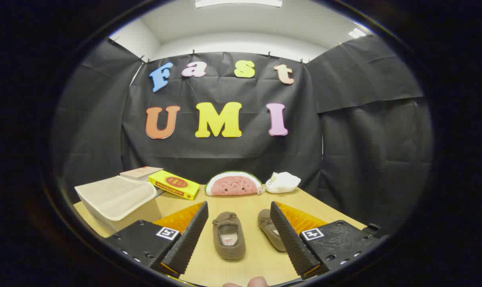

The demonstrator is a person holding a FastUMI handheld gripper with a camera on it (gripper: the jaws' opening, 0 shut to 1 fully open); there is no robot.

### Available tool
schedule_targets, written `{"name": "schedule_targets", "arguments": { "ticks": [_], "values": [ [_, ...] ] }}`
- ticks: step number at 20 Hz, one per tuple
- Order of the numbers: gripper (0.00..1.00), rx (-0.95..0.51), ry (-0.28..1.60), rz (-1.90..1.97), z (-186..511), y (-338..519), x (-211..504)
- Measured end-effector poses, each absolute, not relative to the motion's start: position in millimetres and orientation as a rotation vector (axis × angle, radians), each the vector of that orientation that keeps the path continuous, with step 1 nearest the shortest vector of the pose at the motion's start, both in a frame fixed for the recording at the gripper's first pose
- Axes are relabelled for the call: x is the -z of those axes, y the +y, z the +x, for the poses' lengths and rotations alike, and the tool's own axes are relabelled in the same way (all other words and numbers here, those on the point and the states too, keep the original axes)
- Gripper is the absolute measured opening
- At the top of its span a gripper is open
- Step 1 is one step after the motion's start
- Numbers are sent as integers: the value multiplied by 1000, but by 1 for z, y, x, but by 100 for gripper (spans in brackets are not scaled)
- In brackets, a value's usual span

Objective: Open the storage box then place both shoes into the box .Put the left shoe in first, then the right shoe, with the right side of both shoes facing outward in a uniform manner.

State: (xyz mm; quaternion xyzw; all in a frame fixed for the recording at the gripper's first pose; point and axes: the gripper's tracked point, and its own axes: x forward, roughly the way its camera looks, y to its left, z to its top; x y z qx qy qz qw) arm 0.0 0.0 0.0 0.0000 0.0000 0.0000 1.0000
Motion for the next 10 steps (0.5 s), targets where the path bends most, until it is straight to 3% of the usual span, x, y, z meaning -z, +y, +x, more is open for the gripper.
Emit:
{"name": "schedule_targets", "arguments": {
  "ticks": [10],
  "values": [
    [95,-28,13,-24,2,21,9]
  ]
}}
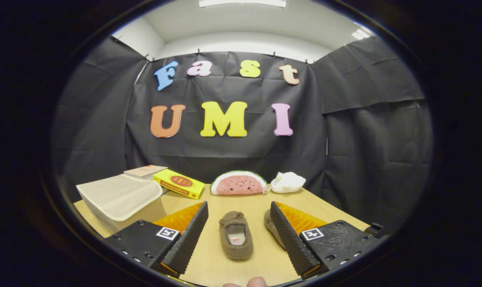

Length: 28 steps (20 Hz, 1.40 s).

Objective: Open the storage box then place both shoes into the box .Put the left shoe in first, then the right shoe, with the right side of both shoes facing outward in a uniform manner.

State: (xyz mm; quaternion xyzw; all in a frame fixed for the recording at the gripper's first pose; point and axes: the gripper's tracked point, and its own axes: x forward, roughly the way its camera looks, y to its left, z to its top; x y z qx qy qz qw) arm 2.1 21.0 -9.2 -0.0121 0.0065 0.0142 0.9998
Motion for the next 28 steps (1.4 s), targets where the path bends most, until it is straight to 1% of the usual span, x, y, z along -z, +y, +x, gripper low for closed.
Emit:
{"name": "schedule_targets", "arguments": {
  "ticks": [10,16,20,28],
  "values": [
    [95,-43,13,-18,6,28,10],
    [95,-76,11,-13,3,45,6],
    [95,-143,23,15,9,70,9],
    [96,-296,91,96,27,150,30]
  ]
}}
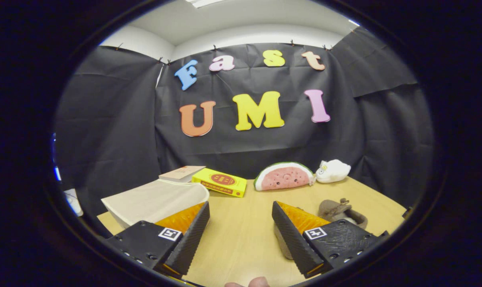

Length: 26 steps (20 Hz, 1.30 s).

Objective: Open the storage box then place both shoes into the box .Put the left shoe in first, then the right shoe, with the right side of both shoes facing outward in a uniform manner.

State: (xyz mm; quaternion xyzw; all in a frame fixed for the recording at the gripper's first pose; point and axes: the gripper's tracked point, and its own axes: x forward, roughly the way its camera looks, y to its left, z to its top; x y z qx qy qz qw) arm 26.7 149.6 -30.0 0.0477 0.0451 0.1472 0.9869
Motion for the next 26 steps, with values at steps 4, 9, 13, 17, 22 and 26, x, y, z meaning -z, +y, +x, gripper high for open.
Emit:
{"name": "schedule_targets", "arguments": {
  "ticks": [4,9,13,17,22,26],
  "values": [
    [96,-394,161,217,34,199,44],
    [96,-467,237,312,42,238,58],
    [96,-491,295,389,54,253,66],
    [96,-533,354,481,57,270,72],
    [95,-550,401,551,51,278,75],
    [95,-579,438,634,51,288,78]
  ]
}}
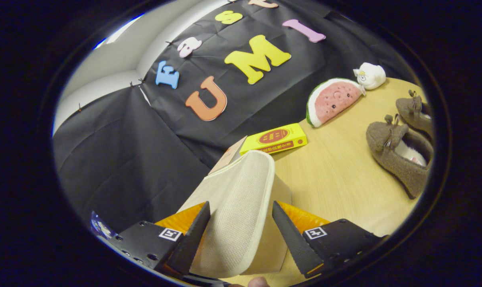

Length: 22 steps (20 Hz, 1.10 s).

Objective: Open the storage box then place both shoes into the box .Put the left shoe in first, then the right shoe, with the right side of both shoes facing outward in a uniform manner.

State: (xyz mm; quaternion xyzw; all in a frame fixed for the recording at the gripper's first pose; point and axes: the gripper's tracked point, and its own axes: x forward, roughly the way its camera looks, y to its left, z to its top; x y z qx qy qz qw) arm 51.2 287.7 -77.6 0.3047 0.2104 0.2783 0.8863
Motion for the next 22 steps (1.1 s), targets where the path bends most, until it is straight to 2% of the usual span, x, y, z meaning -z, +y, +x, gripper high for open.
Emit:
{"name": "schedule_targets", "arguments": {
  "ticks": [6,8,12,14,15,22],
  "values": [
    [93,-625,472,753,53,287,69],
    [71,-618,461,790,54,278,62],
    [16,-603,440,778,55,268,50],
    [17,-596,420,731,41,261,41],
    [5,-603,412,707,52,270,38],
    [5,-652,324,594,42,295,-28]
  ]
}}
